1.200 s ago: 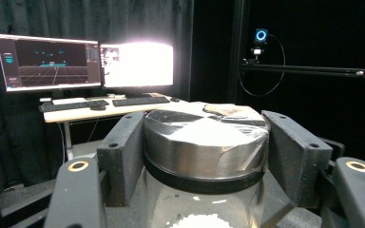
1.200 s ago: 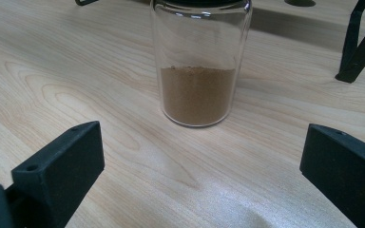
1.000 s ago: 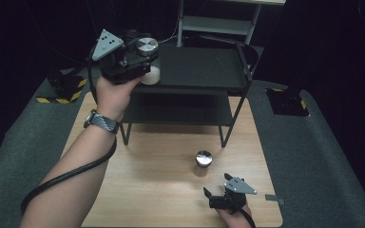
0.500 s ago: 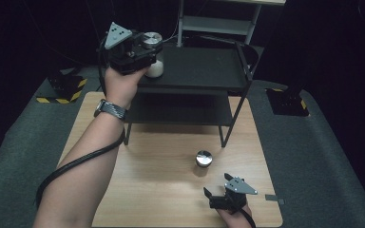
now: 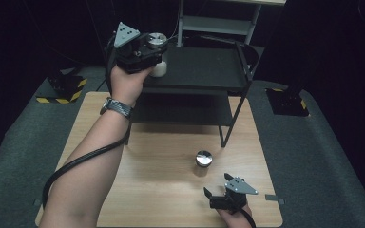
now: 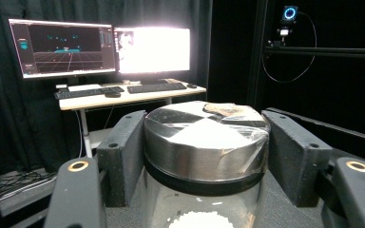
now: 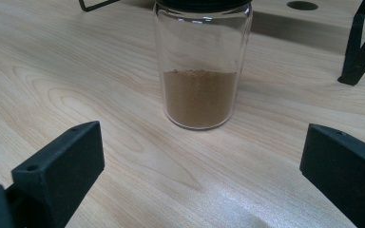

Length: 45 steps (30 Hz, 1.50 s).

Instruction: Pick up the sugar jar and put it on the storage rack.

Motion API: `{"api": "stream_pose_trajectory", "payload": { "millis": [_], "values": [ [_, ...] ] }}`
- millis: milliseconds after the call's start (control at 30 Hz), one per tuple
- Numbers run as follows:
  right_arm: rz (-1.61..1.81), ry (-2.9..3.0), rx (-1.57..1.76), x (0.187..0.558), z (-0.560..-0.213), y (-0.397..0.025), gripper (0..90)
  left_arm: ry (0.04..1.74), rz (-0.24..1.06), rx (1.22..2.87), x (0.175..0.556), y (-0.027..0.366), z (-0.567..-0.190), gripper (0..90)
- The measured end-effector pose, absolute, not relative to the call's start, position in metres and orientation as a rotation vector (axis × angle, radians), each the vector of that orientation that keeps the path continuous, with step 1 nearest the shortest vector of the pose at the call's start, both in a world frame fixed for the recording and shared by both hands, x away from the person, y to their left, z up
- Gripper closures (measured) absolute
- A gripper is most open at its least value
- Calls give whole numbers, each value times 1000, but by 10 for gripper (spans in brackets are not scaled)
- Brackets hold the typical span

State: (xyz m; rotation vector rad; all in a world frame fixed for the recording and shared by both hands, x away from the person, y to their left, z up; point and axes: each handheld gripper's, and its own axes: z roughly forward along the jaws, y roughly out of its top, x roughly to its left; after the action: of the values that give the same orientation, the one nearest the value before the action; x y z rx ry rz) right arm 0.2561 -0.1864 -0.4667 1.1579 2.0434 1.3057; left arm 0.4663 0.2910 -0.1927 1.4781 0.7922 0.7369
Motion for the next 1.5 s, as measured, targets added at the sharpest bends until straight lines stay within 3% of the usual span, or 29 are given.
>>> {"api": "stream_pose_trajectory", "payload": {
  "millis": [633,1100,1500],
  "values": [
    [1313,2032,1157,255,-468,-187,5,816,731,1488,465,289,-190,312],
    [1310,2034,1171,256,-467,-187,6,825,706,1454,451,304,-198,41],
    [1295,2037,1163,256,-466,-185,6,814,708,1455,424,316,-216,9]
  ]
}}
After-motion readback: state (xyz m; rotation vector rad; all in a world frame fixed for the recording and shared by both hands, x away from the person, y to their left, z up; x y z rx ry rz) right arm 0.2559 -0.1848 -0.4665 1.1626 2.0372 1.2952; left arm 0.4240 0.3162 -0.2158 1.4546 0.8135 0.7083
